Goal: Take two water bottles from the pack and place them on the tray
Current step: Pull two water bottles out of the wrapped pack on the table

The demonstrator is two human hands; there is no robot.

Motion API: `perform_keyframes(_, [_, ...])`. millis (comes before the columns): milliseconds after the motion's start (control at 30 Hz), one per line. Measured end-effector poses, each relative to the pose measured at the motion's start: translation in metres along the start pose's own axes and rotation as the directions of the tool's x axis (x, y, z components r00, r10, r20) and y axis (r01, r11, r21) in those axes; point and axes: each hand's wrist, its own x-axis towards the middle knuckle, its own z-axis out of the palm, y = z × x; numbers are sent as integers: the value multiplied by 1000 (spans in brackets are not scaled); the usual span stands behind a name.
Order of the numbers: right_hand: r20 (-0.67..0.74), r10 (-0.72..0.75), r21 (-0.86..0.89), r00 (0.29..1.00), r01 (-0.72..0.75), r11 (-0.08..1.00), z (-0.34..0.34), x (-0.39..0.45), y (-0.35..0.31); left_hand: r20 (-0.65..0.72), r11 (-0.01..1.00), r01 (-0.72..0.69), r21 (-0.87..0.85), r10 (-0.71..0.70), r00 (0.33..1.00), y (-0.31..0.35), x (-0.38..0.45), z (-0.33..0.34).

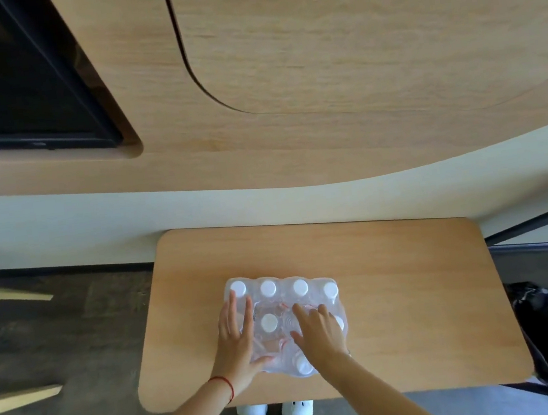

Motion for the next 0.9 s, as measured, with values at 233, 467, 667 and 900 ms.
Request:
perform_keyframes(233, [-59, 1, 93, 998, 5, 996, 6, 11, 6, -89, 1000, -19, 13, 20, 996, -2, 1, 7])
perform_keyframes(467, [-166, -99, 236, 981, 137, 962, -6, -4, 17, -151, 996, -31, 81, 43, 988, -1, 0, 10])
perform_keyframes(667, [-242, -141, 277, 960, 207, 938, -57, -34, 11, -51, 998, -53, -16, 52, 997, -1, -3, -2])
perform_keyframes(900, [-373, -173, 415, 911, 331, 847, -153, -79, -6, -84, 839, -246, -485, 235, 968, 53, -17, -81])
